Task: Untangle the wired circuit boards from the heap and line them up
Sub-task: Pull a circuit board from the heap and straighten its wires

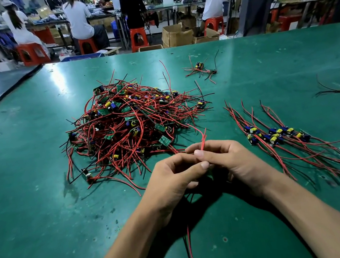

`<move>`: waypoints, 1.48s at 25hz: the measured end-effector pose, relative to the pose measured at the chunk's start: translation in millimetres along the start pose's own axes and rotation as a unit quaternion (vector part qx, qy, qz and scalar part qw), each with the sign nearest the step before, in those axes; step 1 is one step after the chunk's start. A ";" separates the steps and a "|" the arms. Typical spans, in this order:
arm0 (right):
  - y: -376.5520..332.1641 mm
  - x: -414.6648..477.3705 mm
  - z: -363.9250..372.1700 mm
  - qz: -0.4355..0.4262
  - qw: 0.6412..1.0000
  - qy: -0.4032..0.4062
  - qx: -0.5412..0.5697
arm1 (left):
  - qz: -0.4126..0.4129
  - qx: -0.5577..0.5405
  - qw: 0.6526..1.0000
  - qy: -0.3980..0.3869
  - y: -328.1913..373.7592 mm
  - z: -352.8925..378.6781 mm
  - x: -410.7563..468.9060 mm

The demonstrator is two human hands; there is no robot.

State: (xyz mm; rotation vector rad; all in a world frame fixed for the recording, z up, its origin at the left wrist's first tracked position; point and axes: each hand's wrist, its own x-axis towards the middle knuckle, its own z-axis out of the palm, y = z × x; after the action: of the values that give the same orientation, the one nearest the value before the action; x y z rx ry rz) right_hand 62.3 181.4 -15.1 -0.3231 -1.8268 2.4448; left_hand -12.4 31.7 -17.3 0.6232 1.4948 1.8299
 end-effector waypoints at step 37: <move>5.3 12.1 -18.8 -0.130 0.959 0.203 -0.152 | -0.022 0.108 0.993 0.037 8.1 7.5 2.9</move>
State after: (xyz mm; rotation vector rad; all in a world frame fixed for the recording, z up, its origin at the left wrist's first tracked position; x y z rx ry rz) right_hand 54.9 199.7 -26.8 -0.5200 -1.9069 1.7664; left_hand -10.4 37.8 -7.8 0.6249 1.7578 1.6877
